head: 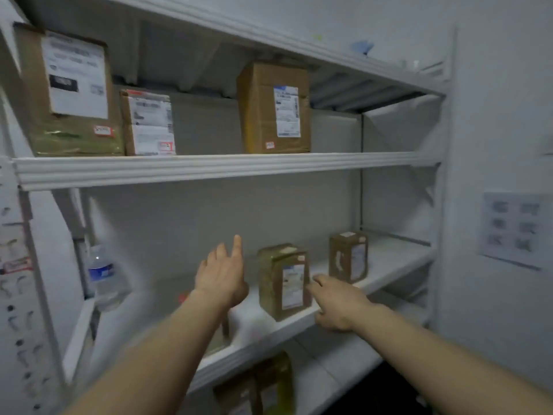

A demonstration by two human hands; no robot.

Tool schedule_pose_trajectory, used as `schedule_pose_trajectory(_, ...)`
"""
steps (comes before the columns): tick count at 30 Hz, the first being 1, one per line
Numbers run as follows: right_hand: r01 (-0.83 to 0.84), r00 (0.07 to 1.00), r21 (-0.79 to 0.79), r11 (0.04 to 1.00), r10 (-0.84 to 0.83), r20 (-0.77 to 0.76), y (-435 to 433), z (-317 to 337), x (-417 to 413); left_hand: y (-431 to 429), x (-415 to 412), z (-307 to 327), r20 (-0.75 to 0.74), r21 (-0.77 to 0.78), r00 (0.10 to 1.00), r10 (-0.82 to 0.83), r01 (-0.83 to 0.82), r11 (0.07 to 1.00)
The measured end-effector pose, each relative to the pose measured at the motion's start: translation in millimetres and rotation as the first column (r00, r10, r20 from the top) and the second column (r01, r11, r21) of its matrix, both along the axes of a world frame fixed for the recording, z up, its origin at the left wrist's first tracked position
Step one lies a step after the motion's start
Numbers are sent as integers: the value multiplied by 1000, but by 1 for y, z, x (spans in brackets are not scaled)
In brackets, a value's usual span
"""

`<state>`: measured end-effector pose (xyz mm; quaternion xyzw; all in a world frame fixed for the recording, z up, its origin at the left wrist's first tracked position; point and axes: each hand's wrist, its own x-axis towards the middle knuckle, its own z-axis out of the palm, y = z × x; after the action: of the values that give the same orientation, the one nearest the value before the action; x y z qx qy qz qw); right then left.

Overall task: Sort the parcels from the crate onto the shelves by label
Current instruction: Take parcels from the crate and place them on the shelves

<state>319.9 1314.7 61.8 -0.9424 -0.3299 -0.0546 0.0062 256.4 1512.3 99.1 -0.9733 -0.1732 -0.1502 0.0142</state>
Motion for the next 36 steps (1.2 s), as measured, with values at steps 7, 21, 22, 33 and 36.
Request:
schedule_pose_trajectory(7,289,930,-142,947,-313,-191,-201,-85,-59,-181,17,-70,-218,-100,935,-281,265,959)
schedule_pose_trajectory(21,941,297,-53,333,-892,-341,-675,-140,-348,-729,-108,-151,-336,-259,373,-865,846,466)
schedule_pose_trajectory(22,958,252,-46,285,-904,-346,-695,-139,-367,-758,-121,-153,-331,-273,331,-884,863,425)
schedule_pose_trajectory(33,982,-159,34,-188,-901,-403,-863,-182,-485,-1017,-204,-199,-379,-377,-127,-917,926,27)
schedule_pose_trajectory(36,946,-261,67,-316,-871,-416,-918,-188,-484,-1080,-199,-216,-391,-417,-221,-894,908,-42)
